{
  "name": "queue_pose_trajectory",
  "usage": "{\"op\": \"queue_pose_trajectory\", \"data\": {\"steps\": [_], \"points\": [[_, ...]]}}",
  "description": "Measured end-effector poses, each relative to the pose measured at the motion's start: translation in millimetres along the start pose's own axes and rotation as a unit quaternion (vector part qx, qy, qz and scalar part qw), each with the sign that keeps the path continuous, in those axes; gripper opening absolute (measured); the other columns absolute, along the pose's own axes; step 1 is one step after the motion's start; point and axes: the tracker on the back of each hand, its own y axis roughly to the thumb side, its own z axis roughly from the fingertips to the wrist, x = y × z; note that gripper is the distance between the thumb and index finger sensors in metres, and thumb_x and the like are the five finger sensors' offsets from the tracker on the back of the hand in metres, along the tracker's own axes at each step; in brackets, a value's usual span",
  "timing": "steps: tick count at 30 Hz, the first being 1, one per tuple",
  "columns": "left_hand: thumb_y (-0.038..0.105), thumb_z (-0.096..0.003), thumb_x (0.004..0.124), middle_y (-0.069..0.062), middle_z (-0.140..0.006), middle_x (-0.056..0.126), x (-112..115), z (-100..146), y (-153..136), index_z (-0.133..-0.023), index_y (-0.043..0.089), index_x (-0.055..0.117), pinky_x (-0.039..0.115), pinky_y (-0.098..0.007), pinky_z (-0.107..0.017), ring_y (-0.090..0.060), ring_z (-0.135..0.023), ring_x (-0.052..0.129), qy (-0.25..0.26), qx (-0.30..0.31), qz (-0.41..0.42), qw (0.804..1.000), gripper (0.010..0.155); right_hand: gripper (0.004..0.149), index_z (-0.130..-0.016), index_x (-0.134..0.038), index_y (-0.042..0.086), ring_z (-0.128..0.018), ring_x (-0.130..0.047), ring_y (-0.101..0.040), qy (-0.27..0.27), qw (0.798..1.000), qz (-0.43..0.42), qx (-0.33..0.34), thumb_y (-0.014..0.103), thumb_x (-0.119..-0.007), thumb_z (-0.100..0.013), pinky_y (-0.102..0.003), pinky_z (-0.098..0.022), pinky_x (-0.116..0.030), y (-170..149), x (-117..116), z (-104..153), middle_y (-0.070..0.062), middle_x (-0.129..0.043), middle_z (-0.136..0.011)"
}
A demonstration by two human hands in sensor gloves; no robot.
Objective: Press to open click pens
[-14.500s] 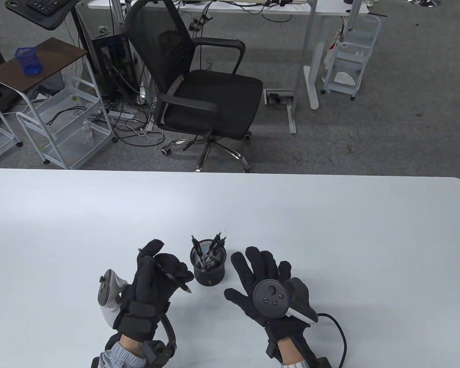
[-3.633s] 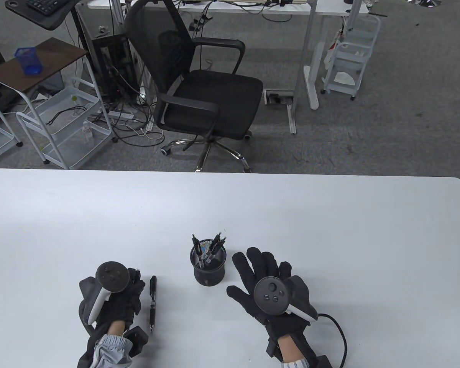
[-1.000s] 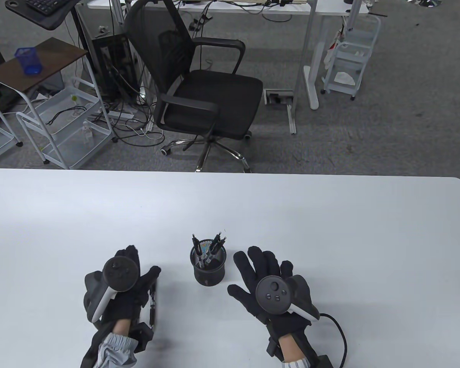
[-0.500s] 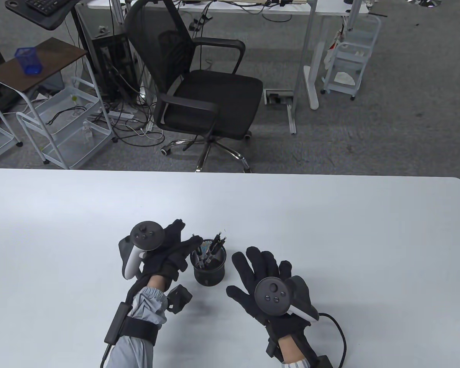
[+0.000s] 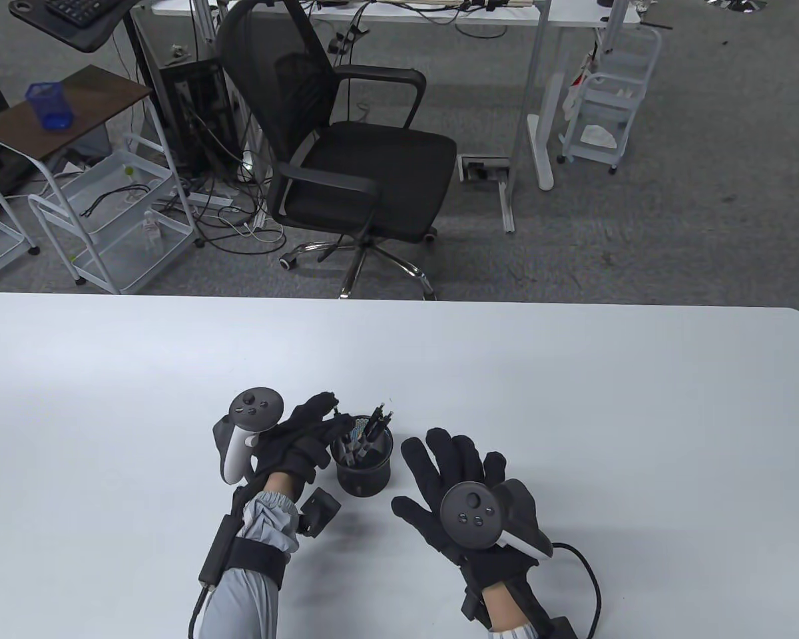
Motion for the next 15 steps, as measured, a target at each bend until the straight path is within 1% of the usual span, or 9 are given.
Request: {"op": "queue_pose_trajectory", "data": {"steps": [2, 5, 9, 15], "points": [[0.044, -0.0674, 0.08, -0.014, -0.125, 0.045, -0.4, 0.2, -2.1, -0.118, 0.022, 0.055, 0.037, -0.056, -0.085, -0.041, -0.117, 0.048, 0.006, 0.001, 0.003, 1.0, 0.061, 0.074, -0.124, -0.022, 0.015, -0.107, -0.014, -0.064, 0.0, 1.0, 0.003, 0.0, 0.052, -0.052, -0.067, -0.084, -0.062, -0.005, 1.0, -0.4, -0.1, -0.03, -0.009, -0.125], [0.043, -0.0677, 0.08, -0.013, -0.125, 0.044, 0.6, 0.1, -4.2, -0.115, 0.022, 0.062, 0.037, -0.056, -0.085, -0.041, -0.117, 0.047, -0.002, 0.002, 0.02, 1.0, 0.055, 0.074, -0.124, -0.022, 0.015, -0.107, -0.014, -0.064, 0.0, 1.0, 0.004, 0.001, 0.052, -0.052, -0.067, -0.084, -0.062, -0.005, 2.0, -0.5, -0.2, -0.03, -0.009, -0.125], [0.041, -0.0681, 0.081, -0.013, -0.125, 0.044, 3.4, 0.0, -4.0, -0.112, 0.024, 0.066, 0.036, -0.057, -0.084, -0.041, -0.117, 0.048, -0.01, 0.007, 0.016, 1.0, 0.05, 0.074, -0.124, -0.022, 0.015, -0.107, -0.013, -0.064, 0.0, 1.0, 0.006, 0.0, 0.052, -0.052, -0.067, -0.084, -0.062, -0.004, 2.6, -0.4, 0.0, -0.03, -0.009, -0.125], [0.039, -0.0693, 0.079, -0.013, -0.125, 0.044, 6.3, -0.2, -4.0, -0.107, 0.029, 0.072, 0.034, -0.057, -0.084, -0.04, -0.117, 0.047, -0.006, 0.002, 0.009, 1.0, 0.039, 0.074, -0.124, -0.022, 0.015, -0.107, -0.013, -0.064, -0.001, 1.0, 0.014, -0.003, 0.052, -0.052, -0.067, -0.084, -0.062, -0.004, 3.6, 0.2, 0.4, -0.03, -0.009, -0.125]]}}
